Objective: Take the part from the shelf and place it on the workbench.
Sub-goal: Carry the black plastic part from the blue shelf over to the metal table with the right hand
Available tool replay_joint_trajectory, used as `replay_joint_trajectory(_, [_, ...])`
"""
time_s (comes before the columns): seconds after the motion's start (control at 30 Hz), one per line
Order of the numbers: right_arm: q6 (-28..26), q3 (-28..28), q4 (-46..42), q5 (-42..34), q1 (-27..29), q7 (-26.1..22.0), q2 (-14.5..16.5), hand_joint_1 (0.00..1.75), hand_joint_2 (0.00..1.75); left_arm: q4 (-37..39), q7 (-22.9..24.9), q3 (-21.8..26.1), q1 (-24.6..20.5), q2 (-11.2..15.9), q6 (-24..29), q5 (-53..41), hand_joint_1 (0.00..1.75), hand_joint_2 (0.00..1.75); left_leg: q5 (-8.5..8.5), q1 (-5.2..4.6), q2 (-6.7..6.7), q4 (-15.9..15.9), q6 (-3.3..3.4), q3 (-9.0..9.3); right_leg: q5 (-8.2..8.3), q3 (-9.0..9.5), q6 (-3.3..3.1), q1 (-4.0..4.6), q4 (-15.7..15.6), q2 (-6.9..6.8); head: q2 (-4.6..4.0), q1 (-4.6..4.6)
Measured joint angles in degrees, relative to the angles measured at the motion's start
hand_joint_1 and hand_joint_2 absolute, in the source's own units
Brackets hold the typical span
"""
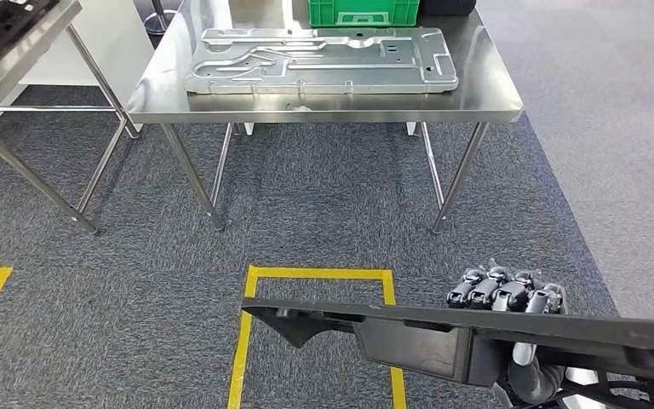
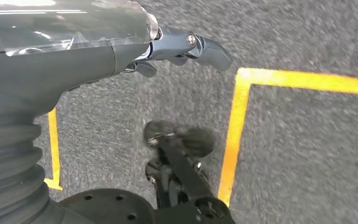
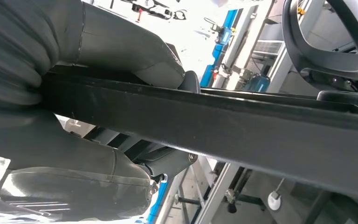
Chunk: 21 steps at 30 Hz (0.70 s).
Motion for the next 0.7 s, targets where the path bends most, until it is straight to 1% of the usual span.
replay_joint_trajectory(0.03, [0.1, 0.0, 0.0, 0.0, 0.0, 0.0, 0.0, 1.69, 1.75, 0.0, 0.0, 0.1, 0.0, 0.0, 0.0, 0.0, 0.0, 1.75, 2.85, -0.23, -0.07, -4.2, 0.58, 1.31, -0.49, 0.6, 0.06, 0.06, 0.0, 0.04, 0.0, 0.03])
replay_joint_trajectory(0.07, [0.2, 0.0, 0.0, 0.0, 0.0, 0.0, 0.0, 1.69, 1.75, 0.0, 0.0, 0.2, 0.0, 0.1, 0.0, 0.0, 0.0, 1.75, 4.63, -0.5, -0.13, -7.6, 1.15, 2.55, -0.91, 1.0, 0.23, 0.17, 0.0, 0.06, 0.0, 0.14])
replay_joint_trajectory(0.1, [0.2, 0.0, 0.0, 0.0, 0.0, 0.0, 0.1, 1.69, 1.75, 0.0, 0.0, 0.3, 0.0, 0.2, 0.0, -0.1, 0.0, 1.75, 5.5, -0.76, -0.16, -9.9, 1.6, 3.38, -1.2, 1.18, 0.47, 0.15, 0.0, 0.1, 0.0, 0.19])
replay_joint_trajectory(0.17, [0.3, -0.1, 0.1, -0.1, 0.0, 0.0, 0.1, 1.69, 1.75, 0.0, 0.0, 0.4, 0.0, 0.3, 0.0, -0.2, 0.0, 1.75, 5.2, -1.1, -0.2, -11.4, 2.16, 3.86, -1.12, 1.26, 1.21, 0.03, 0.1, 0.17, 0.0, 0.3])
replay_joint_trajectory(0.23, [0.2, -0.2, 0.0, -0.1, 0.1, 0.1, 0.1, 1.69, 1.75, 0.0, 0.0, 0.4, 0.0, 0.4, 0.0, -0.3, 0.0, 1.75, 5.15, -0.94, -0.24, -12.3, 2.58, 4.66, -0.92, 1.28, 1.88, -0.15, 0.9, 0.11, 0.0, 0.29])
replay_joint_trajectory(0.27, [0.2, -0.2, 0.0, -0.1, 0.1, 0.1, 0.1, 1.69, 1.75, 0.0, 0.0, 0.5, 0.0, 0.4, -0.1, -0.4, 0.0, 1.75, 5.11, -0.76, -0.25, -12.7, 2.8, 5.25, -1.2, 0.76, 2.13, -0.17, 2.2, 0.02, 0.0, 0.33])
replay_joint_trajectory(0.3, [0.1, -0.3, -0.1, -0.1, 0.1, 0.1, 0.1, 1.69, 1.75, 0.0, 0.0, 0.5, 0.0, 0.4, -0.1, -0.4, 0.0, 1.75, 5.02, -0.62, -0.27, -13.1, 2.98, 5.82, -2.03, -0.45, 2.37, -0.24, 4.4, -0.06, 0.0, 0.39])
replay_joint_trajectory(0.33, [0.1, -0.3, -0.1, 0.0, 0.1, 0.2, 0.1, 1.69, 1.75, 0.0, 0.0, 0.6, 0.0, 0.4, -0.1, -0.4, 0.0, 1.75, 4.83, -0.56, -0.27, -13.2, 3.12, 6.15, -3.3, -2.44, 2.61, -0.38, 7.7, -0.14, 0.0, 0.44])
replay_joint_trajectory(0.37, [0.0, -0.4, -0.1, 0.1, 0.2, 0.2, 0.2, 1.69, 1.75, 0.0, 0.0, 0.6, -0.1, 0.4, -0.2, -0.5, 0.0, 1.75, 4.56, -0.53, -0.27, -13.2, 3.22, 6.4, -4.83, -4.97, 2.9, -0.51, 11.4, -0.17, 0.0, 0.47])
replay_joint_trajectory(0.4, [0.0, -0.4, -0.1, 0.2, 0.3, 0.2, 0.2, 1.69, 1.75, 0.0, 0.0, 0.7, 0.0, 0.4, -0.3, -0.5, 0.0, 1.75, 4.26, -0.51, -0.28, -13.2, 3.22, 6.67, -6.0, -7.42, 3.23, -0.66, 14.5, -0.21, 0.0, 0.47])
replay_joint_trajectory(0.43, [0.0, -0.4, -0.1, 0.3, 0.5, 0.2, 0.2, 1.69, 1.75, 0.0, 0.0, 0.7, 0.0, 0.4, -0.4, -0.5, 0.0, 1.75, 3.94, -0.49, -0.28, -13.2, 3.17, 6.99, -6.3, -9.15, 3.47, -0.81, 16.2, -0.28, 0.0, 0.46])
replay_joint_trajectory(0.47, [-0.1, -0.4, -0.1, 0.4, 0.6, 0.2, 0.2, 1.69, 1.75, 0.0, 0.0, 0.7, 0.1, 0.4, -0.5, -0.6, 0.0, 1.75, 3.55, -0.46, -0.28, -13.2, 3.05, 7.48, -5.07, -9.74, 3.65, -0.92, 15.5, -0.36, 0.0, 0.48])
replay_joint_trajectory(0.5, [-0.1, -0.4, -0.1, 0.5, 0.7, 0.2, 0.2, 1.69, 1.75, 0.0, 0.1, 0.7, 0.2, 0.4, -0.5, -0.6, 0.0, 1.75, 3.13, -0.41, -0.29, -13.2, 2.89, 8.1, -2.63, -9.19, 3.68, -1.0, 12.8, -0.48, 0.0, 0.48])
replay_joint_trajectory(0.53, [-0.2, -0.4, -0.1, 0.5, 0.7, 0.2, 0.2, 1.69, 1.75, 0.0, 0.1, 0.7, 0.2, 0.4, -0.6, -0.7, 0.0, 1.75, 2.65, -0.36, -0.28, -13.2, 2.68, 8.74, 0.42, -7.88, 3.59, -1.05, 8.6, -0.63, 0.0, 0.49])
replay_joint_trajectory(0.57, [-0.3, -0.4, -0.1, 0.6, 0.8, 0.2, 0.2, 1.69, 1.75, 0.0, 0.1, 0.7, 0.2, 0.4, -0.6, -0.7, 0.0, 1.75, 2.22, -0.35, -0.28, -13.2, 2.44, 9.34, 2.71, -6.59, 3.44, -1.04, 4.8, -0.77, 0.0, 0.48])
replay_joint_trajectory(0.6, [-0.4, -0.4, -0.1, 0.6, 0.8, 0.2, 0.2, 1.69, 1.75, 0.0, 0.1, 0.8, 0.1, 0.4, -0.7, -0.7, 0.0, 1.75, 1.84, -0.38, -0.27, -13.2, 2.11, 9.66, 3.62, -5.7, 3.13, -0.89, 2.2, -0.91, 0.0, 0.46])
replay_joint_trajectory(0.63, [-0.5, -0.4, -0.1, 0.7, 0.9, 0.2, 0.3, 1.69, 1.75, 0.0, 0.1, 0.8, 0.1, 0.4, -0.7, -0.7, 0.0, 1.75, 1.49, -0.42, -0.24, -13.3, 1.75, 9.8, 3.94, -5.32, 2.78, -0.73, 0.9, -1.01, 0.0, 0.44])
replay_joint_trajectory(0.7, [-0.6, -0.4, -0.3, 1.1, 1.0, 0.6, 0.5, 1.69, 1.75, 0.0, 0.1, 0.9, 0.0, 0.4, -0.7, -0.6, 0.0, 1.75, 1.17, -0.53, -0.17, -13.0, 0.99, 10.13, 3.37, -5.16, 1.91, -0.57, 0.7, -0.91, 0.0, 0.38])
